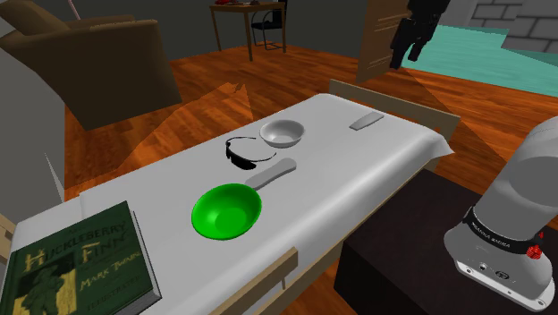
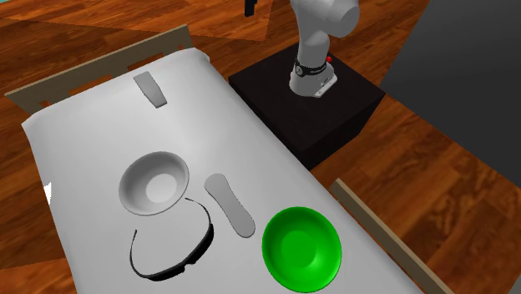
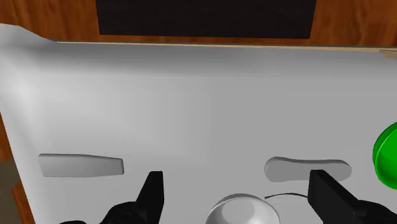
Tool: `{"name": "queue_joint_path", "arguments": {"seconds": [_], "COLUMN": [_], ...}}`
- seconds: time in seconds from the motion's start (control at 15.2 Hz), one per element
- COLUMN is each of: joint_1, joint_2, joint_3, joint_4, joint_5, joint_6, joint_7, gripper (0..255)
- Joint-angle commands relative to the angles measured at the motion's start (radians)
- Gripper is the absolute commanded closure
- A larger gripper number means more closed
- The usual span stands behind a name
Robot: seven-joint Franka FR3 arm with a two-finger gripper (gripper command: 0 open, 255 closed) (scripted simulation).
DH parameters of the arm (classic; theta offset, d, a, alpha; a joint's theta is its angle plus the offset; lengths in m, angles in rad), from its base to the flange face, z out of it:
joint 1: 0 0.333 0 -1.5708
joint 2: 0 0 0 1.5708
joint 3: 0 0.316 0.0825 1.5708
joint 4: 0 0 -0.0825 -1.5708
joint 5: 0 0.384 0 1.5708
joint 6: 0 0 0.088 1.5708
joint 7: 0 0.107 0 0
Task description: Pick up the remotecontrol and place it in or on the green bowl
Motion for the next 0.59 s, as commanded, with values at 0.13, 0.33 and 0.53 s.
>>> {"name": "queue_joint_path", "arguments": {"seconds": [0.13, 0.33, 0.53], "joint_1": [0.023, 0.058, 0.093], "joint_2": [0.063, 0.162, 0.266], "joint_3": [-0.01, -0.023, -0.033], "joint_4": [-0.004, 0.001, 0.016], "joint_5": [-0.007, -0.014, -0.018], "joint_6": [0.061, 0.148, 0.229], "joint_7": [-0.062, -0.152, -0.242], "gripper": [0, 0, 0]}}
